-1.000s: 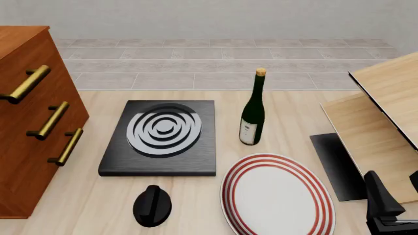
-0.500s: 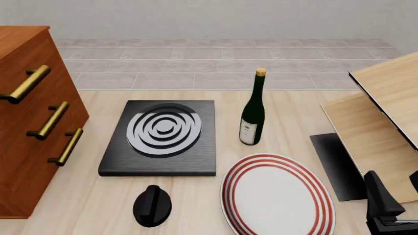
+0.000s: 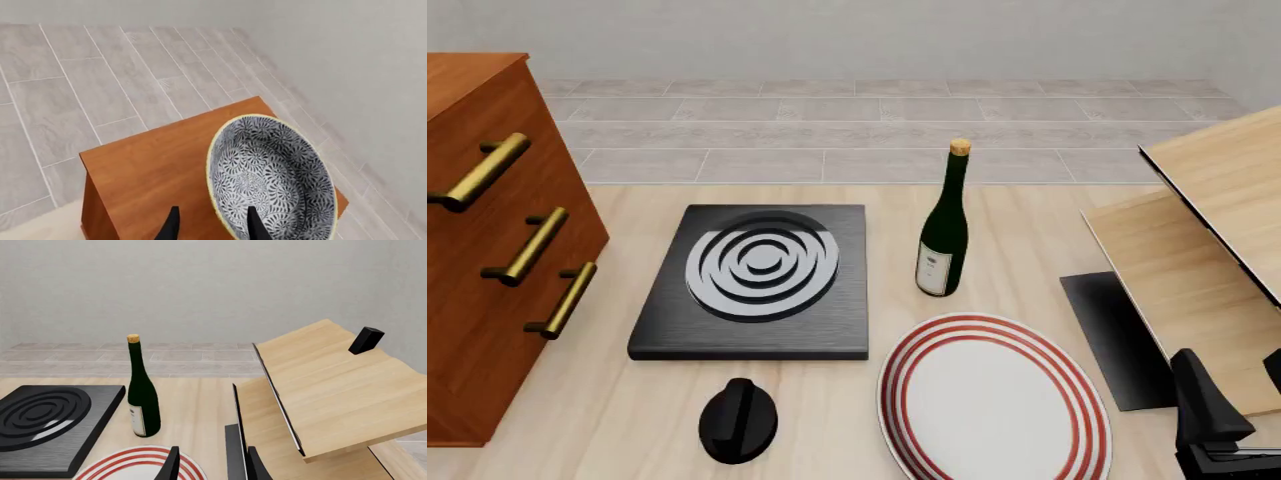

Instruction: Put the bowl on the top of the cabinet.

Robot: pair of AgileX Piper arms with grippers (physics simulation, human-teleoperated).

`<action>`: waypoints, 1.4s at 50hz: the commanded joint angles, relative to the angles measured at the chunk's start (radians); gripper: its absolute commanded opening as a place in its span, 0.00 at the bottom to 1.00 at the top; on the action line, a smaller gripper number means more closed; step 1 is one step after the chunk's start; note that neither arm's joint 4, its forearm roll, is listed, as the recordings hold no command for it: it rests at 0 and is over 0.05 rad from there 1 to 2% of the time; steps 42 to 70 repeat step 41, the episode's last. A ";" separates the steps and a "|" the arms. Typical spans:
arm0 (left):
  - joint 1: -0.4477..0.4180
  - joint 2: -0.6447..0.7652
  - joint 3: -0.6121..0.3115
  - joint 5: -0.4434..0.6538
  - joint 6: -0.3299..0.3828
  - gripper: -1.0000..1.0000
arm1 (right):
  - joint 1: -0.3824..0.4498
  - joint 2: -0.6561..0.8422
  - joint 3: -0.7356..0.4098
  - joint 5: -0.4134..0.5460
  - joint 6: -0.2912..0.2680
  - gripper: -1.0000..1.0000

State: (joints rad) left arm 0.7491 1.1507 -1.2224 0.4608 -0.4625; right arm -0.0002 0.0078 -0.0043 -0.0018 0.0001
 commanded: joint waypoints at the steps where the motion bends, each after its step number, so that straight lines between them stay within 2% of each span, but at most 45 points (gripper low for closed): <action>1: -0.013 -0.062 0.002 0.004 0.000 1.00 | 0.000 0.000 0.000 0.000 0.000 1.00; 7: -0.040 -0.112 0.000 0.022 -0.015 1.00 | 0.000 0.000 0.000 0.000 0.000 1.00; 38: -0.043 -0.188 0.029 0.011 -0.004 1.00 | 0.000 0.000 0.000 0.000 0.000 1.00; 70: -0.043 -0.193 0.032 0.011 -0.002 1.00 | 0.000 0.000 0.000 0.000 0.000 1.00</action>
